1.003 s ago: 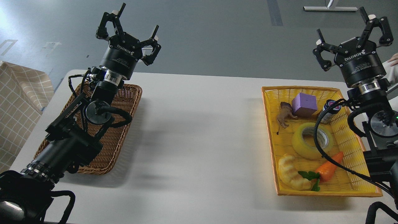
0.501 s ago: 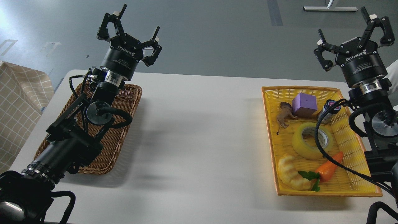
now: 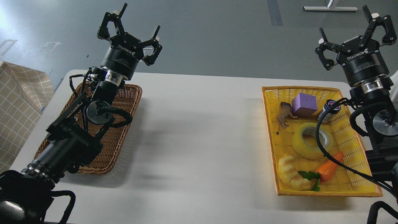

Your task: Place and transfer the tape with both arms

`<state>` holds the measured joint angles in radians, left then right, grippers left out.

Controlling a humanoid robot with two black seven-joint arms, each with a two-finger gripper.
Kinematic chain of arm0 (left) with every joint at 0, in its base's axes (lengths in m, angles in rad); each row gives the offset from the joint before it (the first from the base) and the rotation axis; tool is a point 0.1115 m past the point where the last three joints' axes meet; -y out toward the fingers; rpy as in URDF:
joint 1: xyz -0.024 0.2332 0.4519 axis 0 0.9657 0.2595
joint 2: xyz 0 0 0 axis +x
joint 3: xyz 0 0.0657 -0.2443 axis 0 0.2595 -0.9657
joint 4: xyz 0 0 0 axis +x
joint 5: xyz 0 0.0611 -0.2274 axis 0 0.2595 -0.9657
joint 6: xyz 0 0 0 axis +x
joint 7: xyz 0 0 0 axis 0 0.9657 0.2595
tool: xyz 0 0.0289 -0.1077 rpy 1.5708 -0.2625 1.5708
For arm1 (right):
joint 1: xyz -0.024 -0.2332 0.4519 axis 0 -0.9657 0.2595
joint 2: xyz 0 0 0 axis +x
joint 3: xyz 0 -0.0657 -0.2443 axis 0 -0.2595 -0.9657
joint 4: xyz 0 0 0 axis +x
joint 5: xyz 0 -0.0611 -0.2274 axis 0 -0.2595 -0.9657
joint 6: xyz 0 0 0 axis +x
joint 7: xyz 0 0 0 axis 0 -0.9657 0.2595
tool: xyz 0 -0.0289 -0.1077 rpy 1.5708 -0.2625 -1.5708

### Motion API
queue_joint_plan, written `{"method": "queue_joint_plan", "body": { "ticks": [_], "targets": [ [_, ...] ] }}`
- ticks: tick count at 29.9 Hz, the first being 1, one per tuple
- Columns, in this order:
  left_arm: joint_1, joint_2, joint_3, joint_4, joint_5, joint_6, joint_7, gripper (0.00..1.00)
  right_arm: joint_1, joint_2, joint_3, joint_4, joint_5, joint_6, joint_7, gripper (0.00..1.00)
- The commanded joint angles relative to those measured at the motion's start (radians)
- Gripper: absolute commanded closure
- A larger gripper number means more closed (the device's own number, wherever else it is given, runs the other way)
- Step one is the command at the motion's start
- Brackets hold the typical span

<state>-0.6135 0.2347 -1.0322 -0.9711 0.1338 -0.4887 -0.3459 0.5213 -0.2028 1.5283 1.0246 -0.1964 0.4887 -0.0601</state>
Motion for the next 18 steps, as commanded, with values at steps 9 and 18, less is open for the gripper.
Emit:
{"method": "queue_joint_plan", "body": {
  "ticks": [9, 18],
  "targets": [
    [0.001, 0.000, 0.001, 0.000, 0.001, 0.000, 0.001, 0.02, -0.003, -0.006, 0.000, 0.005, 0.000, 0.000, 0.000, 0.00],
    [0.005, 0.000, 0.001, 0.000, 0.001, 0.000, 0.004, 0.02, 0.000, -0.064, -0.013, 0.005, -0.040, 0.000, -0.004, 0.00]
  ]
}}
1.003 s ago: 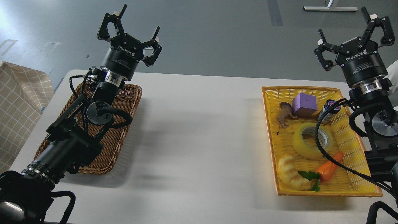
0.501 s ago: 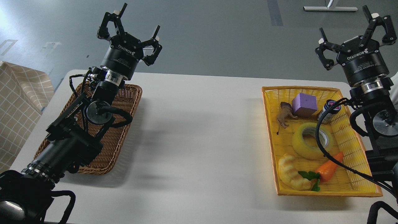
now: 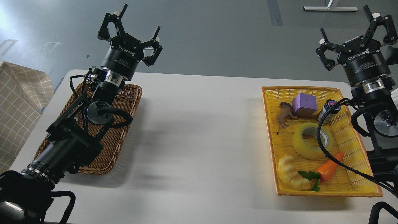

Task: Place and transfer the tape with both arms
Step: 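Move the right gripper down toward the yellow tape roll in the tray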

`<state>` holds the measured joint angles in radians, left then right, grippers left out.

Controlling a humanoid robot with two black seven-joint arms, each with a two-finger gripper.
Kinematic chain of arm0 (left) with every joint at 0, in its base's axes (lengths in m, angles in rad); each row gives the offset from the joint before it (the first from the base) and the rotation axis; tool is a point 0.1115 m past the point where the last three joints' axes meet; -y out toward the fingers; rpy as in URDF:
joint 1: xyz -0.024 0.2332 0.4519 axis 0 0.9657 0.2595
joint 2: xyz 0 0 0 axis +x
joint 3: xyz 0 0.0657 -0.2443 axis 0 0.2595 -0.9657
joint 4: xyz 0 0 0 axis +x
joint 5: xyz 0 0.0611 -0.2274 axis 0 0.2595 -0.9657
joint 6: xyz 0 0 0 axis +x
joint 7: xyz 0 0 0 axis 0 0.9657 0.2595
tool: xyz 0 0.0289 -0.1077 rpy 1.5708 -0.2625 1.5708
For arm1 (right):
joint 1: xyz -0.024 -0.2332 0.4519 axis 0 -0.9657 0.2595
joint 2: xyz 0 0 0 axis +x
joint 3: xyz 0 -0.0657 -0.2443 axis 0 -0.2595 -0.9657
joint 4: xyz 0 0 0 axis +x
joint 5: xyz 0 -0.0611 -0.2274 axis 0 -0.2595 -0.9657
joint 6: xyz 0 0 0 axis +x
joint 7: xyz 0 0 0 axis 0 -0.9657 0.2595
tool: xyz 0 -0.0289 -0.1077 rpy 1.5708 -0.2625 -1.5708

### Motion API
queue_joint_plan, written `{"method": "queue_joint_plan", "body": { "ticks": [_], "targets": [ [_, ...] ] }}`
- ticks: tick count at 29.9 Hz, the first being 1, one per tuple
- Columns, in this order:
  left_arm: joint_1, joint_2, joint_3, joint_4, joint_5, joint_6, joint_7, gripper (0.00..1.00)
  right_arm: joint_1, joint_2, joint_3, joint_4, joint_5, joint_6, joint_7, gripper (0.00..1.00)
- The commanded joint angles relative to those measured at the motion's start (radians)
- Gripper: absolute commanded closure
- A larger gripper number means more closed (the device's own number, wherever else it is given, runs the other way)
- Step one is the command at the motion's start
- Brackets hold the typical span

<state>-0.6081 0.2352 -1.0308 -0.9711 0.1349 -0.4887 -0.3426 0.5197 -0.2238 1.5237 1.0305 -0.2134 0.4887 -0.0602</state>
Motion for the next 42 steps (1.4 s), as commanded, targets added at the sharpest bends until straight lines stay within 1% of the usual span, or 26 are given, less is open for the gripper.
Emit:
{"method": "queue_joint_plan", "body": {
  "ticks": [1, 3, 5, 7, 9, 10, 11, 12, 14, 17, 22, 26, 30, 32, 37, 42],
  "targets": [
    [-0.001, -0.001, 0.000, 0.000, 0.000, 0.000, 0.000, 0.02, 0.002, -0.058, -0.020, -0.001, -0.036, 0.000, -0.004, 0.00],
    [-0.002, 0.001, 0.000, 0.000, 0.000, 0.000, 0.000, 0.02, 0.035, -0.124, -0.104, -0.001, -0.076, 0.000, -0.004, 0.00],
    [-0.002, 0.001, 0.000, 0.000, 0.000, 0.000, 0.000, 0.02, 0.060, -0.164, -0.144, -0.003, -0.090, 0.000, -0.004, 0.00],
    [-0.002, 0.001, 0.000, 0.000, 0.000, 0.000, 0.000, 0.02, 0.080, -0.230, -0.195, -0.004, -0.095, 0.000, -0.004, 0.00],
    [-0.002, 0.001, 0.000, 0.000, 0.000, 0.000, 0.000, 0.02, 0.104, -0.323, -0.275, -0.001, -0.118, 0.000, -0.004, 0.00],
    [-0.002, 0.001, 0.000, 0.000, 0.000, 0.000, 0.000, 0.02, 0.115, -0.345, -0.301, -0.001, -0.136, 0.000, -0.004, 0.00],
    [-0.004, 0.001, 0.000, 0.000, 0.000, 0.000, -0.001, 0.02, 0.144, -0.386, -0.359, -0.001, -0.180, 0.000, -0.004, 0.00],
    [-0.004, 0.001, 0.000, 0.000, 0.000, 0.000, -0.001, 0.02, 0.145, -0.387, -0.359, -0.001, -0.181, 0.000, -0.004, 0.00],
    [-0.005, 0.003, -0.002, 0.000, 0.000, 0.000, -0.001, 0.02, 0.206, -0.443, -0.468, -0.004, -0.282, 0.000, -0.004, 0.00],
    [-0.005, 0.007, 0.000, 0.000, 0.000, 0.000, -0.001, 0.02, 0.241, -0.479, -0.577, -0.001, -0.412, 0.000, -0.004, 0.00],
    [-0.004, 0.012, 0.000, 0.000, 0.000, 0.000, -0.001, 0.02, 0.293, -0.509, -0.684, -0.001, -0.611, 0.000, -0.004, 0.00],
    [-0.005, 0.013, 0.000, 0.000, 0.000, 0.000, -0.001, 0.02, 0.324, -0.542, -0.735, 0.003, -0.759, 0.000, -0.004, 0.00],
    [-0.007, 0.013, 0.000, 0.000, 0.000, 0.000, -0.001, 0.02, 0.350, -0.549, -0.787, 0.010, -0.909, 0.000, -0.004, 0.00],
    [-0.007, 0.013, 0.000, 0.000, 0.000, 0.000, -0.001, 0.02, 0.352, -0.552, -0.804, 0.030, -0.954, 0.000, -0.004, 0.00],
    [-0.009, 0.019, -0.002, 0.000, 0.000, 0.000, -0.003, 0.02, 0.333, -0.603, -0.823, 0.193, -1.187, 0.000, -0.004, 0.00],
    [-0.007, 0.023, -0.002, 0.000, 0.000, 0.000, -0.006, 0.02, 0.290, -0.635, -0.827, 0.266, -1.299, 0.000, -0.003, 0.00]
  ]
}}
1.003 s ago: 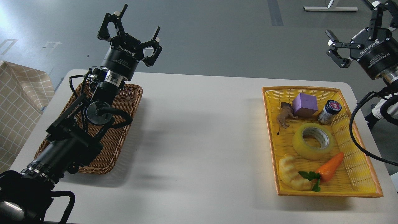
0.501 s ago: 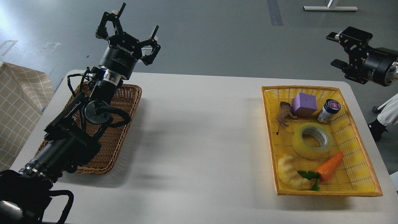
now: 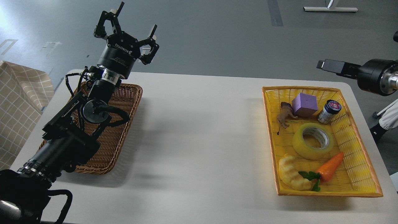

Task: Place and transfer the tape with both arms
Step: 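Move the right gripper down toward the yellow tape roll in the tray, then insert the right gripper into the tape roll's hole and grip it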

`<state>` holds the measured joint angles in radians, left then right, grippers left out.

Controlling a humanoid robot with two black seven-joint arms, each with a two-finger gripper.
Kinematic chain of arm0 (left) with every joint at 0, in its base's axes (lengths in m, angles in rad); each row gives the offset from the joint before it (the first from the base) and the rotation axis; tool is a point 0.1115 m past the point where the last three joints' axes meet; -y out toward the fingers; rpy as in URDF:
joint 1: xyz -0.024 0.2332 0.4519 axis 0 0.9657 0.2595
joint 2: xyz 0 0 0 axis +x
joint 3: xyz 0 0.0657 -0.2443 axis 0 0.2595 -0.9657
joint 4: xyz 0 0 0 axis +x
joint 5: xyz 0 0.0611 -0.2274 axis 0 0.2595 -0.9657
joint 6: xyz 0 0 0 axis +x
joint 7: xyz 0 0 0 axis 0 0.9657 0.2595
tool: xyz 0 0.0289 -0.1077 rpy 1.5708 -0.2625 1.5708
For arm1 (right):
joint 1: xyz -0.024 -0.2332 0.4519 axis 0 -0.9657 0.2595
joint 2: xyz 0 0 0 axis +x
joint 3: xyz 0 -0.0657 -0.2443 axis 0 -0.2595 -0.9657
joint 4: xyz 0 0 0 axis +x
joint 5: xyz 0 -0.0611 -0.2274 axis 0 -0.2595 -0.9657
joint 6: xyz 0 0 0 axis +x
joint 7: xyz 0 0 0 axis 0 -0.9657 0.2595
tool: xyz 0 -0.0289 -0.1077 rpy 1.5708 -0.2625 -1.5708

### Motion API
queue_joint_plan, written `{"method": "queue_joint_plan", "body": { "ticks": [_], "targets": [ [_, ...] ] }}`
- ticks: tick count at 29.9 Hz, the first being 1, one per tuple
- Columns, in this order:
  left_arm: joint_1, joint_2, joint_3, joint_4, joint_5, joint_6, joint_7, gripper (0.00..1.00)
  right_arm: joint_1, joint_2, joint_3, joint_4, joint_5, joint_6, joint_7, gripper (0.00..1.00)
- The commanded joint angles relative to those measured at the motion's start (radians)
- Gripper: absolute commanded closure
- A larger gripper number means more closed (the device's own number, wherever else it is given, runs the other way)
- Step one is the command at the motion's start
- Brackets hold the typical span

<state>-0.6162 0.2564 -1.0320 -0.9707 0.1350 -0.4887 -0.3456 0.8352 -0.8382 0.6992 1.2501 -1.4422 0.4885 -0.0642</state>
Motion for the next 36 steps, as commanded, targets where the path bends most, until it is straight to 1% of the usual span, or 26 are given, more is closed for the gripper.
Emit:
{"method": "queue_joint_plan", "body": {
  "ticks": [1, 3, 7, 9, 14, 25, 32, 36],
  "targets": [
    [0.001, 0.003, 0.000, 0.000, 0.000, 0.000, -0.003, 0.02, -0.034, -0.028, -0.006, 0.063, -0.095, 0.000, 0.001, 0.01],
    [0.001, 0.001, 0.000, 0.000, 0.000, 0.000, -0.003, 0.02, -0.059, -0.036, -0.006, 0.084, -0.127, 0.000, 0.001, 0.01],
    [0.001, 0.001, 0.000, 0.000, 0.000, 0.000, -0.003, 0.02, -0.163, -0.058, -0.004, 0.166, -0.228, 0.000, 0.003, 0.02],
    [0.001, 0.000, -0.002, 0.000, 0.000, 0.000, -0.003, 0.02, -0.185, -0.059, -0.004, 0.170, -0.250, 0.000, 0.003, 0.02],
    [0.004, 0.001, -0.003, 0.000, 0.000, 0.000, -0.003, 0.02, -0.258, -0.067, -0.004, 0.169, -0.346, 0.000, 0.003, 0.03],
    [0.007, 0.001, -0.007, 0.001, 0.000, 0.000, -0.004, 0.02, -0.330, -0.055, -0.006, 0.157, -0.440, 0.000, 0.003, 0.04],
    [0.010, -0.002, -0.011, 0.001, 0.000, 0.000, -0.004, 0.02, -0.340, 0.008, -0.004, 0.086, -0.474, 0.000, 0.003, 0.05],
    [0.010, -0.003, -0.011, 0.001, 0.000, 0.000, -0.004, 0.02, -0.338, 0.030, -0.003, 0.075, -0.474, 0.000, 0.003, 0.06]
  ]
}}
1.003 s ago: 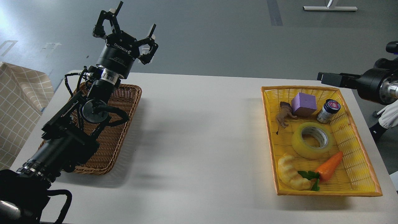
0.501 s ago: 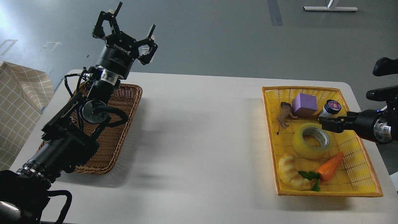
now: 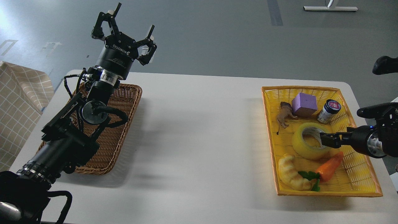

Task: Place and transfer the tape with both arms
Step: 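Insert the right gripper into the tape roll's hole and grip it, then lift the tape roll and carry it toward the table center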

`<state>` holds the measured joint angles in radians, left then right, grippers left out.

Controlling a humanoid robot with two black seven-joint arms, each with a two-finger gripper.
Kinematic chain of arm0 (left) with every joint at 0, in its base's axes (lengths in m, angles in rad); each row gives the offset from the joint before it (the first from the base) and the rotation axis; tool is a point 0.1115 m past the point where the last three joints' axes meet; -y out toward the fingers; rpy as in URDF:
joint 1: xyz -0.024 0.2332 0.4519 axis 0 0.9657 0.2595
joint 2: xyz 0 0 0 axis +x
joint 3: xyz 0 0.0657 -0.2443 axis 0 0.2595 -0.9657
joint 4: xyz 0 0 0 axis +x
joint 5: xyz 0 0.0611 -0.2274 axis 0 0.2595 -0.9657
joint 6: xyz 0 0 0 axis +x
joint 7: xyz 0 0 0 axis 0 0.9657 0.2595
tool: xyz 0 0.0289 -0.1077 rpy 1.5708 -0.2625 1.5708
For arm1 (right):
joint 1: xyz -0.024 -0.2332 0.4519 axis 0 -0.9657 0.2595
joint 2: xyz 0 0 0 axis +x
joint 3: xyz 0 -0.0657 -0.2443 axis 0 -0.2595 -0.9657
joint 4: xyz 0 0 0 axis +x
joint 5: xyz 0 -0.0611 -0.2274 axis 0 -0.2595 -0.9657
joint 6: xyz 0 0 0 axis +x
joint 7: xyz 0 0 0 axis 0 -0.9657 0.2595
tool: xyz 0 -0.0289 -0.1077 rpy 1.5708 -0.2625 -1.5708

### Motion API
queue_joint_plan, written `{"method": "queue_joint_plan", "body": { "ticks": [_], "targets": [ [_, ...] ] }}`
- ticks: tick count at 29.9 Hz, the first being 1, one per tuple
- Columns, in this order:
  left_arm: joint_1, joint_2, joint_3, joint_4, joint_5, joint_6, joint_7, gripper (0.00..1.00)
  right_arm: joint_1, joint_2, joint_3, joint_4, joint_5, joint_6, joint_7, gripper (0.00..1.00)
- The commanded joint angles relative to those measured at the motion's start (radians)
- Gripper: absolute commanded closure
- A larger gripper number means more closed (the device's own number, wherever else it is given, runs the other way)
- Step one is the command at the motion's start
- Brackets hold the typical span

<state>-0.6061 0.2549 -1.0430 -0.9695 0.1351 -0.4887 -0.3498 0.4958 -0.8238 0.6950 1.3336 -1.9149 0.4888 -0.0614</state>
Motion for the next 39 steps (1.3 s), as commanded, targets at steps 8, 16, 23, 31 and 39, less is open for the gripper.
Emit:
{"method": "queue_joint_plan", "body": {
  "ticks": [8, 16, 23, 31, 39],
  "targets": [
    [0.002, -0.008, 0.006, 0.000, 0.000, 0.000, 0.000, 0.02, 0.003, 0.040, 0.000, -0.014, -0.004, 0.000, -0.002, 0.15],
    [0.002, -0.009, 0.006, 0.000, 0.000, 0.000, 0.000, 0.02, 0.006, 0.081, 0.000, -0.059, -0.023, 0.000, 0.000, 0.31],
    [0.002, -0.008, 0.006, 0.000, 0.000, 0.000, 0.000, 0.02, 0.009, 0.098, 0.000, -0.073, -0.022, 0.000, 0.002, 0.37],
    [0.002, -0.008, 0.004, 0.000, 0.000, 0.000, 0.000, 0.02, 0.015, 0.104, 0.000, -0.080, -0.019, 0.000, 0.002, 0.62],
    [0.002, -0.009, 0.001, 0.000, 0.000, 0.000, 0.000, 0.02, 0.021, 0.104, 0.011, -0.080, -0.010, 0.000, 0.000, 1.00]
  ]
}}
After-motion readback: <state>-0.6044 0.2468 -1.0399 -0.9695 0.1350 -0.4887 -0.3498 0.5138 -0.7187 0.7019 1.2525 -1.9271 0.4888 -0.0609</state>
